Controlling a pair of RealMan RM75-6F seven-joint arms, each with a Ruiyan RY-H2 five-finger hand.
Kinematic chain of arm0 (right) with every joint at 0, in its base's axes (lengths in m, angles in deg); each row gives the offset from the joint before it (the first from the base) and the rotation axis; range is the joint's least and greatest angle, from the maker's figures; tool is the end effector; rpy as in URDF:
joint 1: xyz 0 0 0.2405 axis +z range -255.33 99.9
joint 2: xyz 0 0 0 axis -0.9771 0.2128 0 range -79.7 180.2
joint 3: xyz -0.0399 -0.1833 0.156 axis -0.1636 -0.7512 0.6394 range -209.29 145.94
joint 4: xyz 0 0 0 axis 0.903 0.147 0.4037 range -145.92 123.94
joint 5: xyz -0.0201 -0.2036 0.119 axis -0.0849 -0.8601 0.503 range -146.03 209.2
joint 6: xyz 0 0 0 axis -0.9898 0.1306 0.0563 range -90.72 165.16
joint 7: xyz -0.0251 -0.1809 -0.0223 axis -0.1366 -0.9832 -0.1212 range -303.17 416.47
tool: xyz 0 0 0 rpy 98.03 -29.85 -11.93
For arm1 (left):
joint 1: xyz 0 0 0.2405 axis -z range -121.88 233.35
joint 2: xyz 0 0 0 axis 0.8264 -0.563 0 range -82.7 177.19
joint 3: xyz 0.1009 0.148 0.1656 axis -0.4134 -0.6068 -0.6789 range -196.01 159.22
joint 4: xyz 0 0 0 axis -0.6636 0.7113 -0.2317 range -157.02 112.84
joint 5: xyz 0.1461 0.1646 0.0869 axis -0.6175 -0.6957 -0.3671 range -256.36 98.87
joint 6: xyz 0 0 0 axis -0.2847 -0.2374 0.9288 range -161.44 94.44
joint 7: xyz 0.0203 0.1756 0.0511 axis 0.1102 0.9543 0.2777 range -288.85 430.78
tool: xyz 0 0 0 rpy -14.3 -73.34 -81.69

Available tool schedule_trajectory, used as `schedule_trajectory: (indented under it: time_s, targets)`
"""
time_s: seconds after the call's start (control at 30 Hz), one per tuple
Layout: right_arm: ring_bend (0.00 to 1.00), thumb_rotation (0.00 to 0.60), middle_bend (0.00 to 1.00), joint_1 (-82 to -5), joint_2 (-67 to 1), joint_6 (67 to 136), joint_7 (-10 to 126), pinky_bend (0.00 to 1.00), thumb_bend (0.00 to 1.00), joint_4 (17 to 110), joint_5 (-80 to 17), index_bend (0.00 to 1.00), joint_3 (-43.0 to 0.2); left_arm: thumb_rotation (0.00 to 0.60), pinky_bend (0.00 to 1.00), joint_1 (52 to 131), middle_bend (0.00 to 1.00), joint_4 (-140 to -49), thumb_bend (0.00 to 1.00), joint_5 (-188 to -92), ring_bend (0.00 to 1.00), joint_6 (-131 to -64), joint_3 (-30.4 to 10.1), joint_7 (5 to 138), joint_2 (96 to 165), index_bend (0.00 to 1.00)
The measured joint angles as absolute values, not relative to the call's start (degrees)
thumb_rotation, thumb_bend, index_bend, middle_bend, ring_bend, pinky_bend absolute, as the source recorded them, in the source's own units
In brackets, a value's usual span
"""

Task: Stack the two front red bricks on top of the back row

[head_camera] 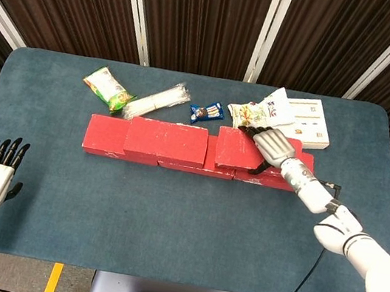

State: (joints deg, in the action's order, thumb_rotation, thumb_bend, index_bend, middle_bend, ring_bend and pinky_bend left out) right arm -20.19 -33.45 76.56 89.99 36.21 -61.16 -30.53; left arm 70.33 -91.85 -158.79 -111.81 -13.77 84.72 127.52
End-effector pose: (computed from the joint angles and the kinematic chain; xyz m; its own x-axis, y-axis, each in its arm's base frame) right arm -0.1789 -0.5085 0.0172 0.5877 -0.2999 0.7514 -0.7722 -0.4850 0.4104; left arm -0.3391 0.2915 0.0749 0.6724 -0.0018 0.7402 0.7399 -0.0226 -0.6723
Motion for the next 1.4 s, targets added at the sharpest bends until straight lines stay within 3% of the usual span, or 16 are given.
schedule_trajectory:
  time_s: [0.53,0.83,1.4]
  targets:
    - [0.37,0.6,0.43,-18.41,-35.79,75.77,93.85,0.58,0.15,34.02,-61.35,0.4,-32.71,0.6,0.05,70.37,0.0,-92.19,0.3,-158.52,0.0,-111.0,-13.62,83.99,127.12,0.0]
    - [0.33,0.6,0.39,-17.97,-36.57,75.16,92.84,0.58,0.14,33.07,-60.57,0.25,-32.8,0.6,0.05,70.45,0.0,-92.1,0.3,-158.47,0.0,-110.53,-13.63,83.69,127.03,0.0]
    - [0.29,0.6,0.34,-17.34,-37.16,73.89,91.4,0.57,0.14,33.35,-59.32,0.06,-32.81,0.6,0.06,70.44,0.0,-91.96,0.3,-158.61,0.0,-110.59,-13.55,83.28,127.0,0.0]
